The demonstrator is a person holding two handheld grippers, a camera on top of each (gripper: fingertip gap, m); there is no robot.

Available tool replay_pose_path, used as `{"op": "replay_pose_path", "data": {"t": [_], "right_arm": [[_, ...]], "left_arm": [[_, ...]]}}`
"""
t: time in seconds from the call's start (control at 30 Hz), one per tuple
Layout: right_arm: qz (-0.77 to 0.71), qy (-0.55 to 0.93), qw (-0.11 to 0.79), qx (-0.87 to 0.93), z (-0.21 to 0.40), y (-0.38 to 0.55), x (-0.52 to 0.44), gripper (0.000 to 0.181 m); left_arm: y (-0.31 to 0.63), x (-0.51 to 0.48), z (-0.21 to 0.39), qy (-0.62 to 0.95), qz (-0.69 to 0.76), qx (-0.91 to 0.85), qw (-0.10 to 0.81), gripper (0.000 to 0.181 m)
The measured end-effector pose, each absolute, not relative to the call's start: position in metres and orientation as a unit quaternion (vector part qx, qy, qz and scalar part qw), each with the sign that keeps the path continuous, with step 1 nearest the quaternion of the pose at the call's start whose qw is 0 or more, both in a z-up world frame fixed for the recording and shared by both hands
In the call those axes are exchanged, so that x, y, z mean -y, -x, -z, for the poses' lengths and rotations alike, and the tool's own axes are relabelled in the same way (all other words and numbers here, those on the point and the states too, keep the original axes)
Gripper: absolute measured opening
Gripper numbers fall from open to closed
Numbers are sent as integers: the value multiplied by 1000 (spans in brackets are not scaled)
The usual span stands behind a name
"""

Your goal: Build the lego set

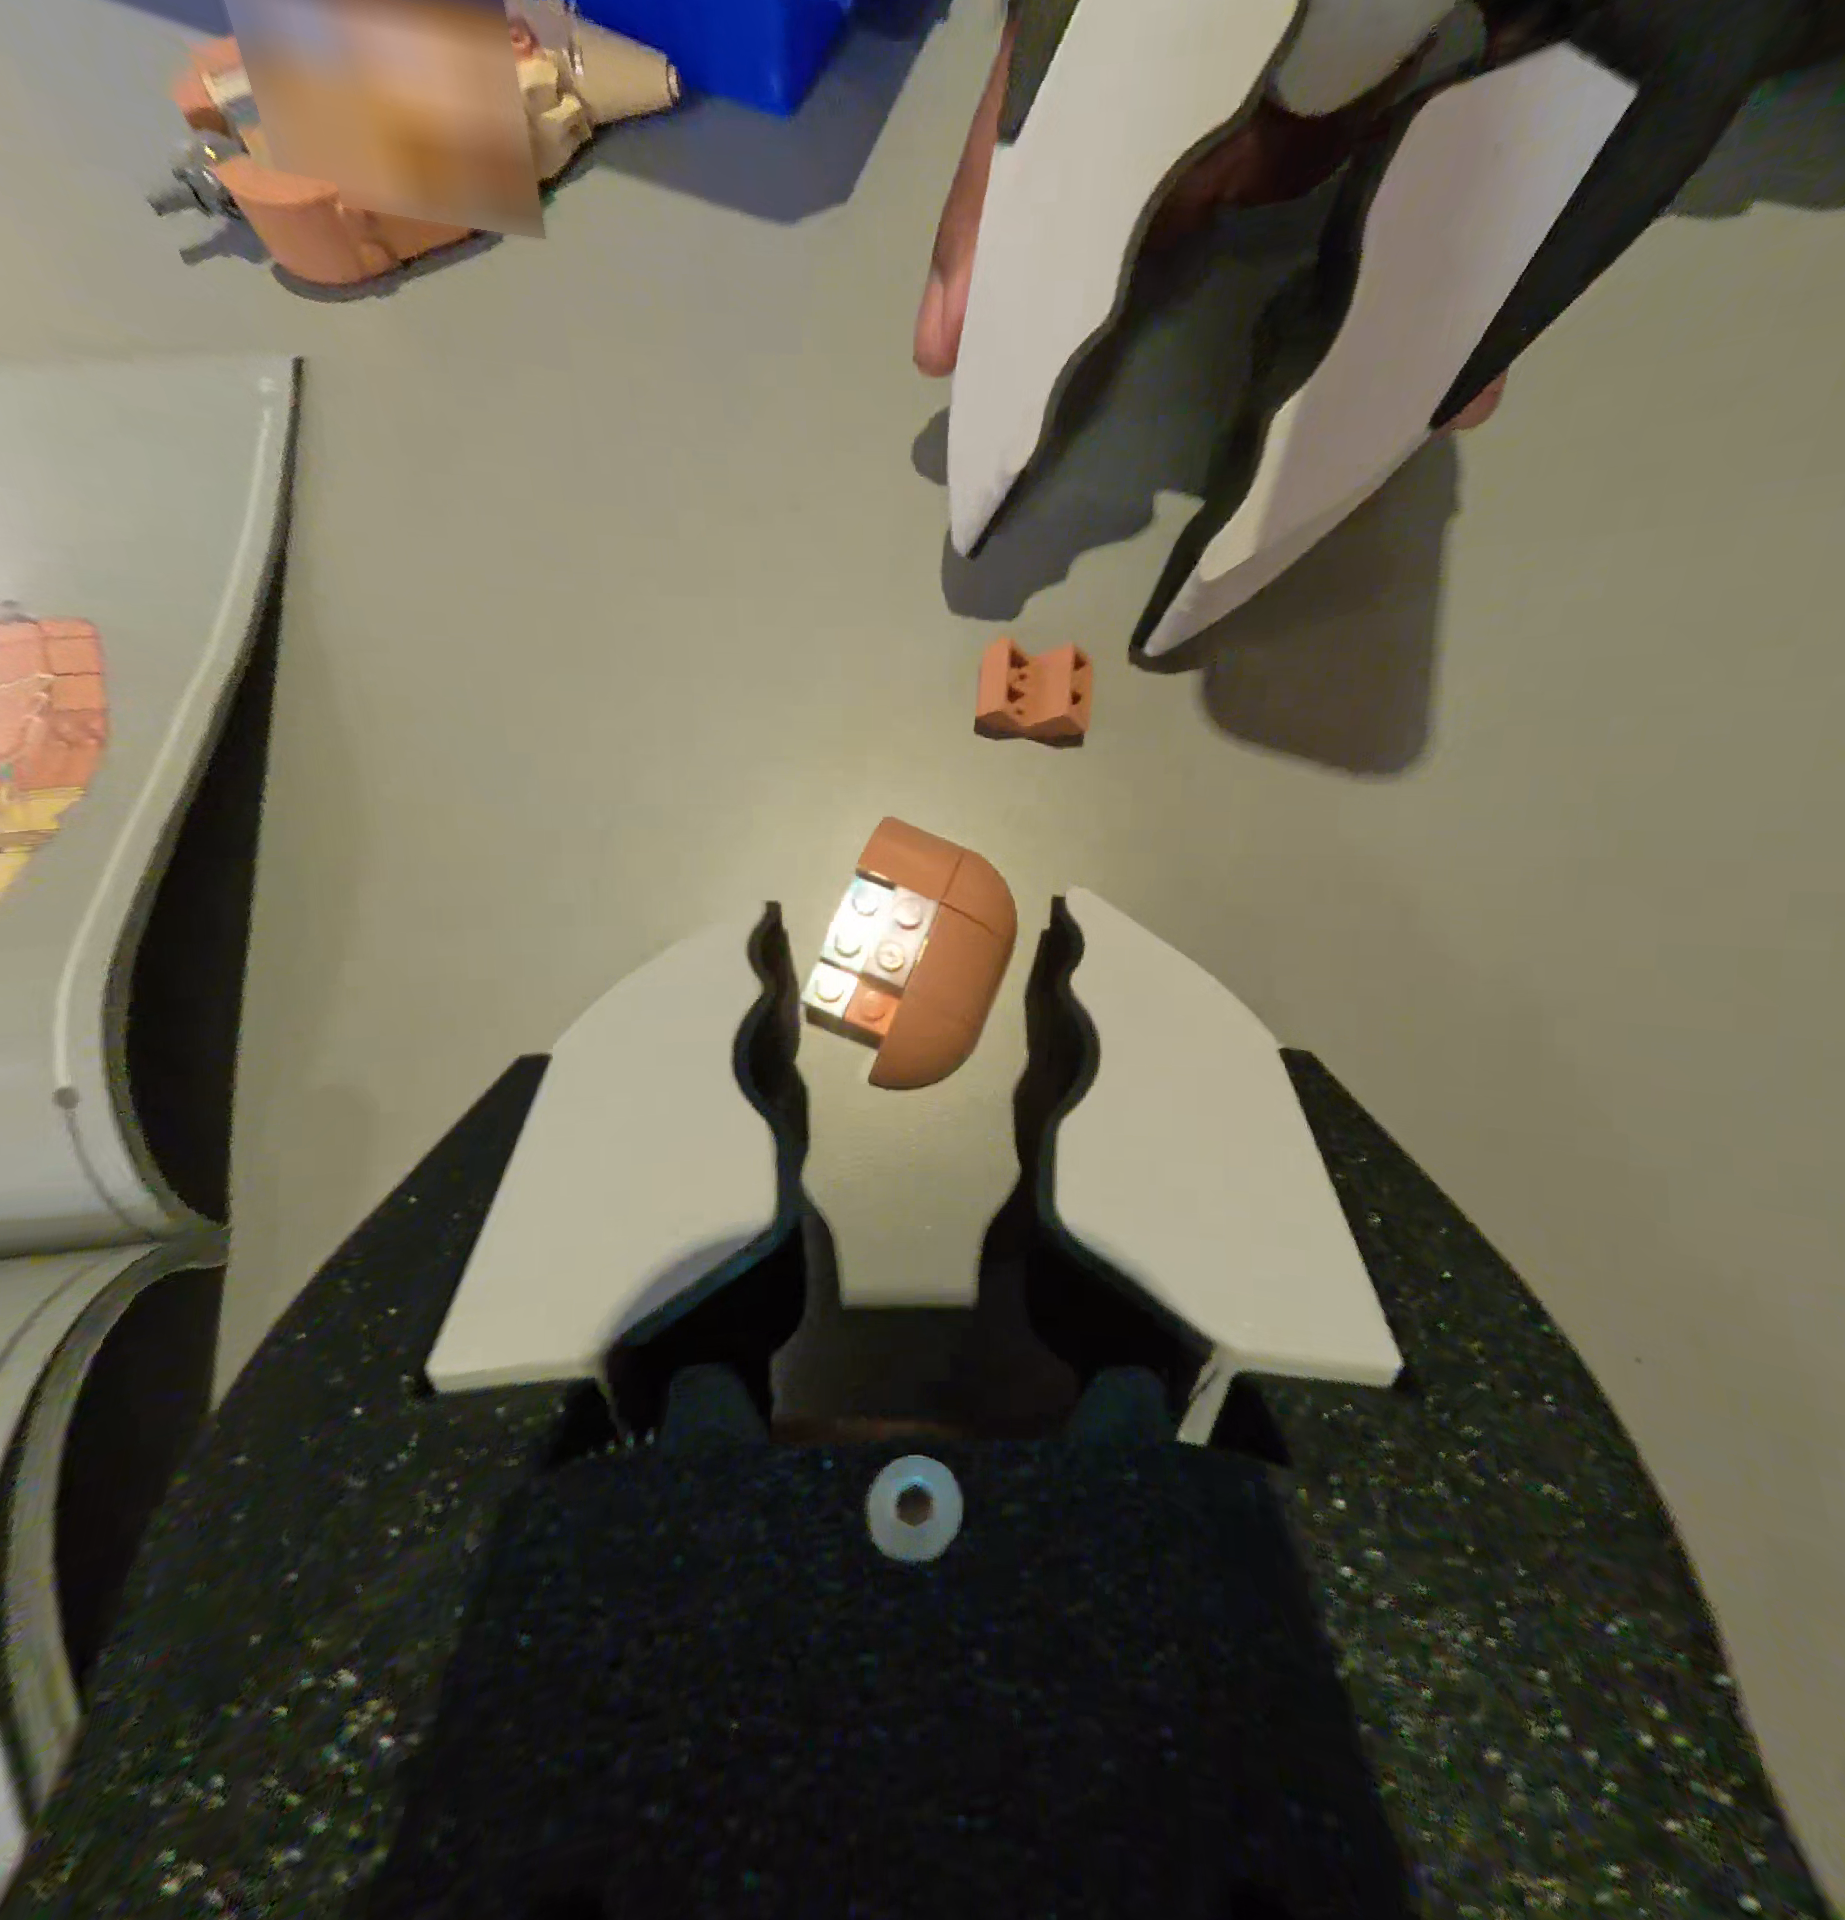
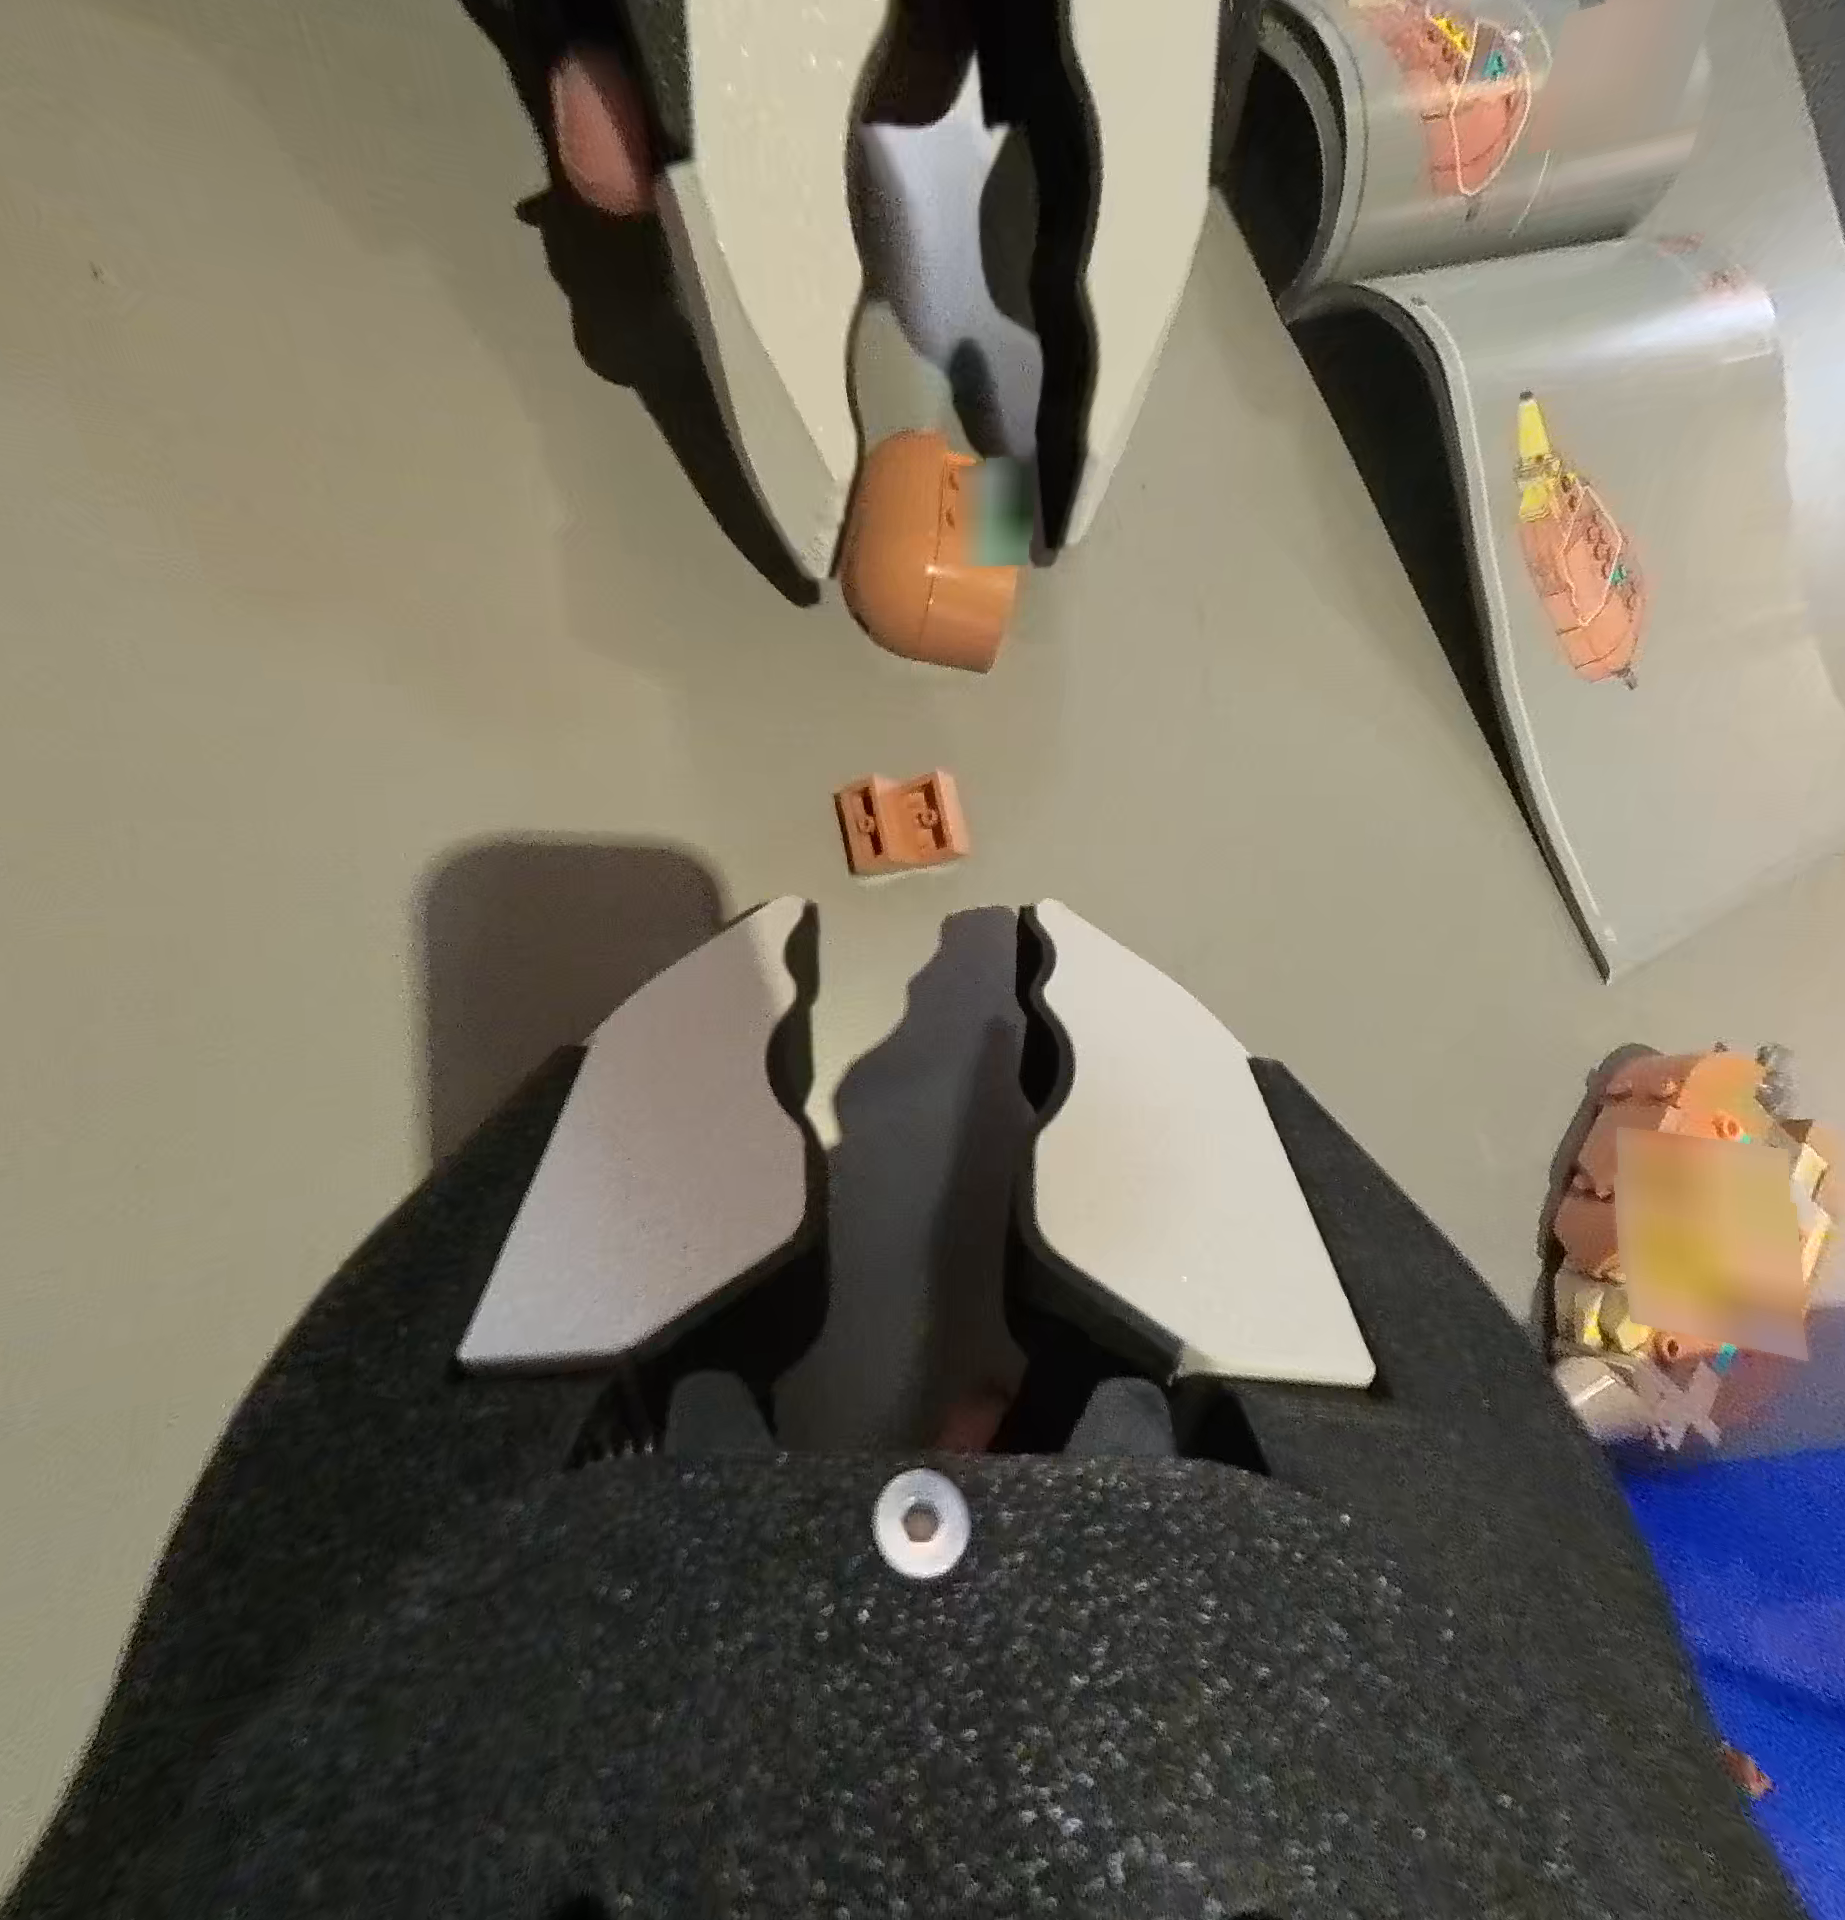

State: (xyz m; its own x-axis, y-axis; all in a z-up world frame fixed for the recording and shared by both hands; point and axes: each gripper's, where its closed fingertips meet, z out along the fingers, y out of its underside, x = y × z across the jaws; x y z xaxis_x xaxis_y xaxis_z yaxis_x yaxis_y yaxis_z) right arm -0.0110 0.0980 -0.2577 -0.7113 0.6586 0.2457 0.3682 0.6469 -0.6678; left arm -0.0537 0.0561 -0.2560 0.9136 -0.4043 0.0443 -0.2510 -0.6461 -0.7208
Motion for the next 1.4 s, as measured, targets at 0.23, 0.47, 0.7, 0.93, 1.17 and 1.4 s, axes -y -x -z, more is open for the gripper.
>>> {"op": "replay_pose_path", "data": {"t": [0.23, 0.47, 0.7, 0.93, 1.17, 1.4], "right_arm": [[-300, 301, 228, 876, 258, 19, -90, 38], [-287, 313, 212, 880, 261, 25, -84, 20], [-311, 320, 255, 858, 246, 34, -87, 19], [-480, 270, 355, 755, 170, 61, -58, 19], [-514, 189, 427, 720, 159, 75, -29, 18], [-504, 138, 467, 713, 160, 78, -18, 18]], "left_arm": [[64, -47, 236, 877, 93, -177, 438, 49], [69, -36, 232, 855, 90, -175, 480, 49], [74, -33, 214, 831, 161, -123, 518, 47], [68, -33, 190, 776, 305, -52, 549, 44], [68, -28, 169, 711, 433, -1, 554, 43], [65, -26, 165, 696, 456, -1, 555, 38]]}}
